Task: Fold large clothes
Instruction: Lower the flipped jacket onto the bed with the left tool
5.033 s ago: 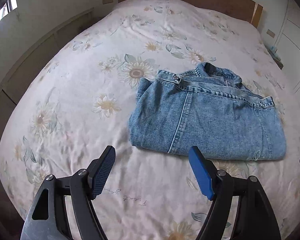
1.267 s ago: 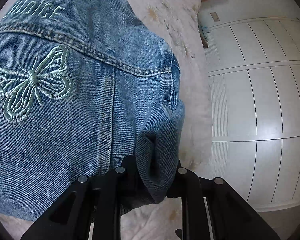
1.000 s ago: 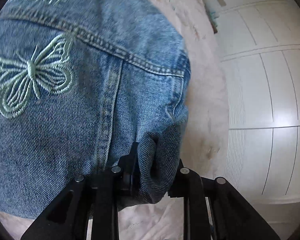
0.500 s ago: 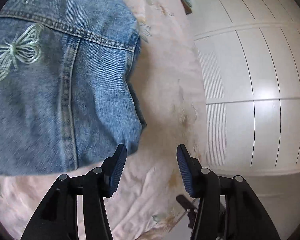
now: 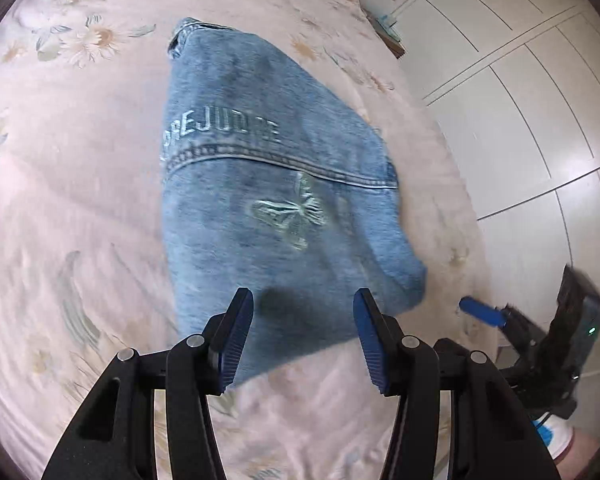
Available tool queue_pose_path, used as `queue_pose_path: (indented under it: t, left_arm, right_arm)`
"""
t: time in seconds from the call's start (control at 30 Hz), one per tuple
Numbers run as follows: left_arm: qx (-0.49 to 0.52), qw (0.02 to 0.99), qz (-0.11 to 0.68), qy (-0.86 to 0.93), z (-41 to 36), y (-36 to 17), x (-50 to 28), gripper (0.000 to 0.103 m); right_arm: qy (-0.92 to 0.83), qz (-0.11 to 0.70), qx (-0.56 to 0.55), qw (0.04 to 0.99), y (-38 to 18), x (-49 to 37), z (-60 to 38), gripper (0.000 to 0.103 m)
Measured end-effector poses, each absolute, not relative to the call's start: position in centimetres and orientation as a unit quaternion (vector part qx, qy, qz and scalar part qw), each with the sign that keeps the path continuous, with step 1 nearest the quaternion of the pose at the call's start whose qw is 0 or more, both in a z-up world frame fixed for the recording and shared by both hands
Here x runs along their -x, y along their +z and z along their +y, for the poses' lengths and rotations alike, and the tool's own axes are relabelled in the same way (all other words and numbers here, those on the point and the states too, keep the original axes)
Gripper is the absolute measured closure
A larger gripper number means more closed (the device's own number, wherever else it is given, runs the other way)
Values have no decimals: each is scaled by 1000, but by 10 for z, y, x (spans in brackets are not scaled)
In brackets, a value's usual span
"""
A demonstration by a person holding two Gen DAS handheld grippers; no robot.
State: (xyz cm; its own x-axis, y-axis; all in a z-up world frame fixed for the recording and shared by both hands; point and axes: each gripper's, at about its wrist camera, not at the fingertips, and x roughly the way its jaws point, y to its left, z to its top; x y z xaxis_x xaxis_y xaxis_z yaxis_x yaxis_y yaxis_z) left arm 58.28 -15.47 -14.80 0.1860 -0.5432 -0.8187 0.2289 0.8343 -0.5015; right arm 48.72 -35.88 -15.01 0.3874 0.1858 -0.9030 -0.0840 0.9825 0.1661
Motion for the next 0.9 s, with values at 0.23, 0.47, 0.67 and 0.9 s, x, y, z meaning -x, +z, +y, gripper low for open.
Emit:
queue_pose_path:
  t: [0.23, 0.47, 0.67, 0.9]
  left_arm:
    - [117, 751, 592, -268, -144, -166, -578, 56]
    - [59, 751, 593, -285, -172, -181, -576, 50]
    - [28, 763, 574, -295, -171, -156, -588, 50]
    - [19, 801, 531, -275, -164, -137, -650, 48]
  right_arm:
    - [130, 561, -33, 817, -184, -540, -314, 12]
    - [76, 610, -33, 788, -230, -544, -344, 12]
    - [78, 584, -28, 808, -197, -547, -357, 12]
    - [130, 521, 22, 843, -149, -608, -329, 12]
